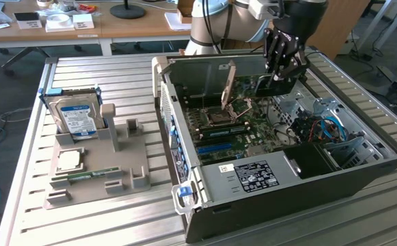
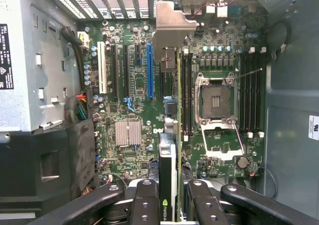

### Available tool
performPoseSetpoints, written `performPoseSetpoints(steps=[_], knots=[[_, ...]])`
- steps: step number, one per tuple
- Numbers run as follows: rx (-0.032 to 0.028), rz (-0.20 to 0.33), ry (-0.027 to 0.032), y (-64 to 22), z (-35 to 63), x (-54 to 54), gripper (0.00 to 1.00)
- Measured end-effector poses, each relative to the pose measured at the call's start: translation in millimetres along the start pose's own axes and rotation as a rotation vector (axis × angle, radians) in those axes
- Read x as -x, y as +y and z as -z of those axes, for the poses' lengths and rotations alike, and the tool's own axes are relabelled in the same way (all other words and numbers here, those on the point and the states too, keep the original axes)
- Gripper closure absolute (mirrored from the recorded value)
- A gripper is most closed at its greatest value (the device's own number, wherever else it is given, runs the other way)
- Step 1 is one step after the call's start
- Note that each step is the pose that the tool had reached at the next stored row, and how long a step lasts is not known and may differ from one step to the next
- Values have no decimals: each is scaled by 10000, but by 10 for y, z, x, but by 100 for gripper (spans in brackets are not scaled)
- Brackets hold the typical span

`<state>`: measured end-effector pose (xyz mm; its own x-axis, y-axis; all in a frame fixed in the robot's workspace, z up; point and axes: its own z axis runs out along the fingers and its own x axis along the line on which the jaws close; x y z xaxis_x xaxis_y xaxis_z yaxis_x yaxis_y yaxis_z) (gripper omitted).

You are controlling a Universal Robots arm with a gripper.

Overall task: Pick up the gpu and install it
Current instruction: 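Insert the gpu into the slot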

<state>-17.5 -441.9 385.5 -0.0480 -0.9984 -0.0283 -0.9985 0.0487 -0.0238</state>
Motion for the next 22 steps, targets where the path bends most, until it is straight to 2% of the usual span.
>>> performPoseSetpoints(steps=[6, 22], knots=[[1, 0, 5, 32, -29, -2, 73], [-1, 1, 31, 46, -65, -24, 73]])
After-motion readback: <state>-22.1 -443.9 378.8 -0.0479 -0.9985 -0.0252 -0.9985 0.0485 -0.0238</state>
